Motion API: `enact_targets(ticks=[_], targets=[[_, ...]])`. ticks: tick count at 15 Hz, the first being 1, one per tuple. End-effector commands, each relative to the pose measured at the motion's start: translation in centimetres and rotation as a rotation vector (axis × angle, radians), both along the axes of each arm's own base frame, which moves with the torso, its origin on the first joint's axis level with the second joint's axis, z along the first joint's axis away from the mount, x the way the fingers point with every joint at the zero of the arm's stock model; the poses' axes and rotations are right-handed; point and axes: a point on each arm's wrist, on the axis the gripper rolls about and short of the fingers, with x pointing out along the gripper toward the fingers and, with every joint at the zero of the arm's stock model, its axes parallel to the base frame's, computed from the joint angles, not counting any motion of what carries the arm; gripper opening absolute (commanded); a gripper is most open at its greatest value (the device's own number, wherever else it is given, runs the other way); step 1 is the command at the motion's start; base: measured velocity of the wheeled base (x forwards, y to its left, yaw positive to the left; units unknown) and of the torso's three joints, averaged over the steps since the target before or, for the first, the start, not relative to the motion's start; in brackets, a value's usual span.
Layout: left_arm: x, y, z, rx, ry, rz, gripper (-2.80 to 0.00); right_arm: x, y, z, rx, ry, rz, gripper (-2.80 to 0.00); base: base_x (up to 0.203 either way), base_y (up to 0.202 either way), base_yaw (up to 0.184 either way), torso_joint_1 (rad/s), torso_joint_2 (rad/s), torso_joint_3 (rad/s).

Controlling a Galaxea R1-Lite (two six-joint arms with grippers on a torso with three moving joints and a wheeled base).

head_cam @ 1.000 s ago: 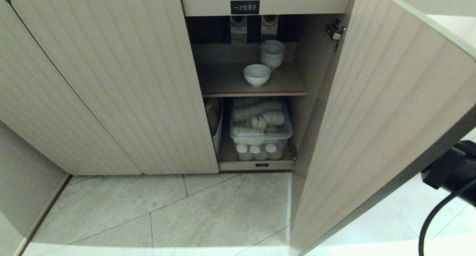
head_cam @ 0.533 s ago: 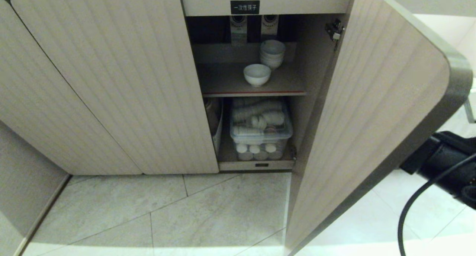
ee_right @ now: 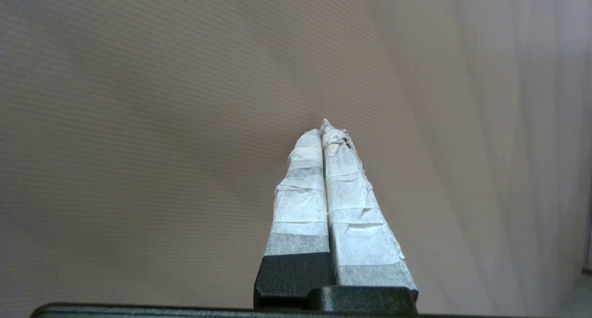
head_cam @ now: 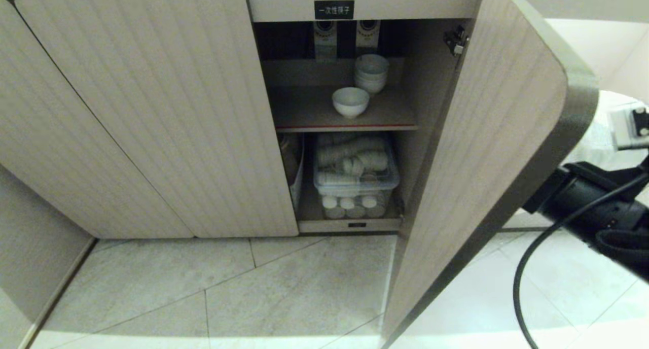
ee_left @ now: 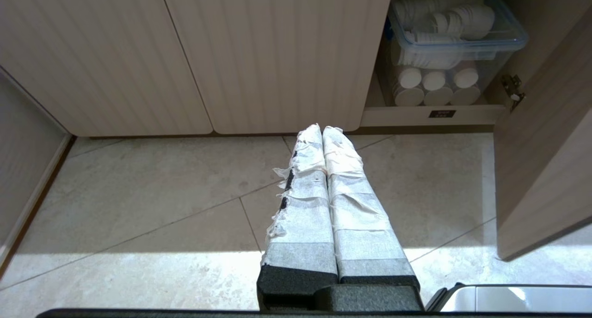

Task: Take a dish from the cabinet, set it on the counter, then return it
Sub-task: Close the cabinet door

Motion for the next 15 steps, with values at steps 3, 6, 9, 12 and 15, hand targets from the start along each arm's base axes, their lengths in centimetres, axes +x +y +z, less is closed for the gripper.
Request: enact_targets(ticks=[3,6,9,12,15], targets=[[0.0,0.0,0.0,0.0,-0.001,0.0,-2.8,2.0,0.9,-0.1,-0.002,0.006,0.002,-2.8,0.0,0.0,0.0,0.0,0.0,0.0],[0.0,0.0,0.0,0.0,-0.001,0.0,-2.8,3.2,1.8,-0.6,-0.035,0.008,0.007,-2.8,0.0,0.0,0.0,0.0,0.0,0.0],[0.0,0.0,0.0,0.0,-0.001,0.0,-2.8,4.6,3.6,-0.8,-0.044,-0.011,0.041,-2.8,0.0,0.0,0.0,0.0,0.0,0.0],[0.0,0.0,0.0,0.0,-0.001,0.0,-2.8,7.1,5.4,-0.6,-0.026,-0.052,0.054,-2.8,0.0,0.0,0.0,0.0,0.0,0.0],[0.0,0.0,0.0,0.0,-0.001,0.0,-2.8,10.2,7.0,-0.5,-0.03,-0.095,0.014,-2.8,0.0,0.0,0.0,0.0,0.0,0.0]])
